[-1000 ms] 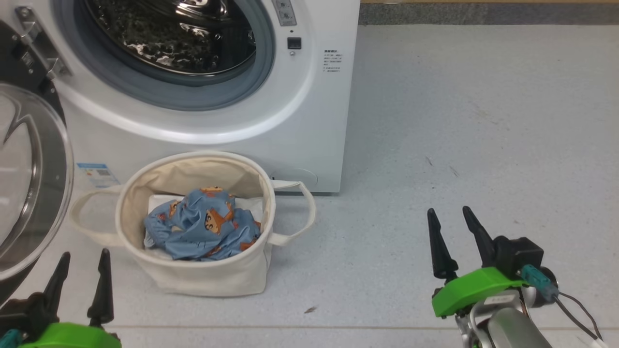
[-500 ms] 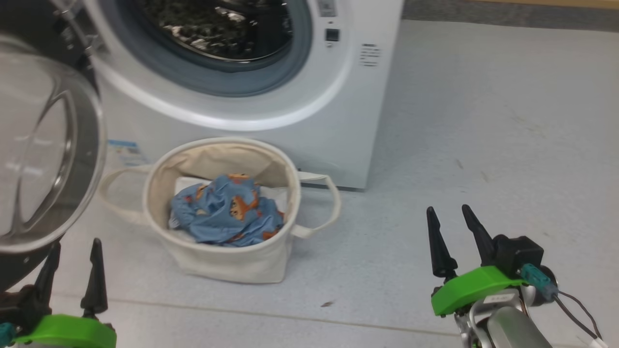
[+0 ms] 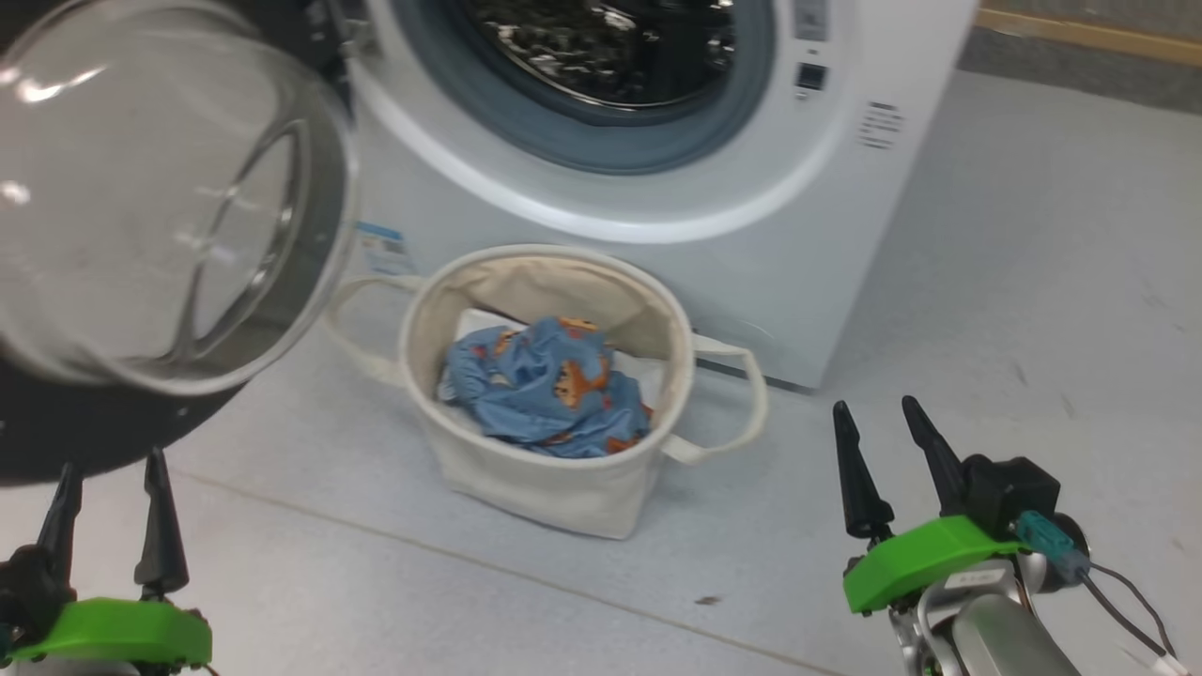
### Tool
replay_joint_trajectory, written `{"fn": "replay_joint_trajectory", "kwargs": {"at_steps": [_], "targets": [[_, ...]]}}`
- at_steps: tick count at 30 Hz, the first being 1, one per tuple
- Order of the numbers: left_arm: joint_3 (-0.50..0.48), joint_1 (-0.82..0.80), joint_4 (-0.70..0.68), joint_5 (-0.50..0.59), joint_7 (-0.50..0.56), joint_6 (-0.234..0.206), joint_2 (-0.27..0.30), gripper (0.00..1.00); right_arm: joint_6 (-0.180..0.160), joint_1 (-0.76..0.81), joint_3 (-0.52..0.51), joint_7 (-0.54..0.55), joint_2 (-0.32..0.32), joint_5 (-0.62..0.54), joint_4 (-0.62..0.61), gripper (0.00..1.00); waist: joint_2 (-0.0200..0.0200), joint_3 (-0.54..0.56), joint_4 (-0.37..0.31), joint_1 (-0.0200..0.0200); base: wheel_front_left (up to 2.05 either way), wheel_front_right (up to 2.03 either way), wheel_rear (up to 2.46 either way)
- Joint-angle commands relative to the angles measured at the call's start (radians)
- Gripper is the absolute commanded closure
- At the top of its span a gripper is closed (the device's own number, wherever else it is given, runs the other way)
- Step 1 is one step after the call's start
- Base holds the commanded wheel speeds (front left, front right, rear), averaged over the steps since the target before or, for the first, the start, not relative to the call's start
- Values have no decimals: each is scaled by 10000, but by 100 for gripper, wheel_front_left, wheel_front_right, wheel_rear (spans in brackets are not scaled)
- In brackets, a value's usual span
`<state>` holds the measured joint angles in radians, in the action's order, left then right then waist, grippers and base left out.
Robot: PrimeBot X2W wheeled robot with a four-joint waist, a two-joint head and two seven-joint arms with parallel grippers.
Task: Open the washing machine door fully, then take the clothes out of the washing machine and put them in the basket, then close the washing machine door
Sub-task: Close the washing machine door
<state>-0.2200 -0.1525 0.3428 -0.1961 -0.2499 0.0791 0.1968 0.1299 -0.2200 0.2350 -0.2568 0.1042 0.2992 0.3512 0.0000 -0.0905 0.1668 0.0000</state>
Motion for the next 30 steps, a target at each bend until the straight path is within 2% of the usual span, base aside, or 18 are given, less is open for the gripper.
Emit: {"fn": "replay_joint_trajectory", "kwargs": {"at_steps": [1,14,30], "targets": [[-439,-379,-310,89,-118,-57,199,0,8,-311,211,-49,54,-45,-271,0,0,128,397,0,0,0,0],[-494,-474,-134,251,-118,88,-107,0,8,-153,291,-49,174,32,-227,0,0,531,2245,0,0,0,0],[-746,-454,-6,258,-118,170,-219,0,8,-127,532,-49,114,91,-138,0,0,633,2769,0,0,0,0]]}}
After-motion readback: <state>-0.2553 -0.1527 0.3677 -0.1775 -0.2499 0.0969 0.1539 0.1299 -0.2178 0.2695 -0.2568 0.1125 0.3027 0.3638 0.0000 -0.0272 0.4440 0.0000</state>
